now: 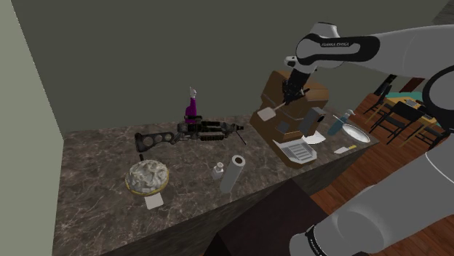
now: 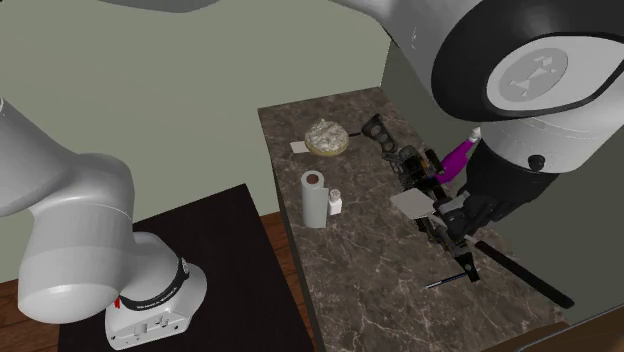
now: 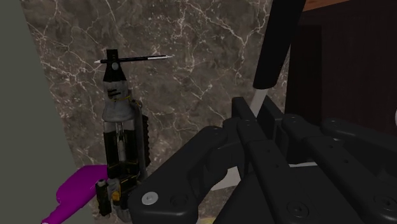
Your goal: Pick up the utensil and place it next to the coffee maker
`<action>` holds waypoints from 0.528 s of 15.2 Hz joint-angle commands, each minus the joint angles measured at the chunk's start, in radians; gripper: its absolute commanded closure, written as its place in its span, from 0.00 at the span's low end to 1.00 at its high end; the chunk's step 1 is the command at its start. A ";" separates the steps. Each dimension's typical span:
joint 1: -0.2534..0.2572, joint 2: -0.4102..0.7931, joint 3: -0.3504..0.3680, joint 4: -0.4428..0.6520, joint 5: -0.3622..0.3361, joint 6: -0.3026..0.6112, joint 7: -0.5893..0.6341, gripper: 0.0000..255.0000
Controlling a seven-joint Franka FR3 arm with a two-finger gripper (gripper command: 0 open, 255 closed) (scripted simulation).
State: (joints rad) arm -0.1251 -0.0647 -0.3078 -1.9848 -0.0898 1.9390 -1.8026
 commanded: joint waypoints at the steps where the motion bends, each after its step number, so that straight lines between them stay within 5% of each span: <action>1: 0.000 0.006 -0.001 -0.019 0.001 0.026 0.000 1.00; 8: -0.002 0.031 -0.004 -0.088 0.006 0.118 0.000 1.00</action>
State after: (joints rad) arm -0.1278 -0.0366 -0.3120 -2.0607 -0.0845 2.0422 -1.8039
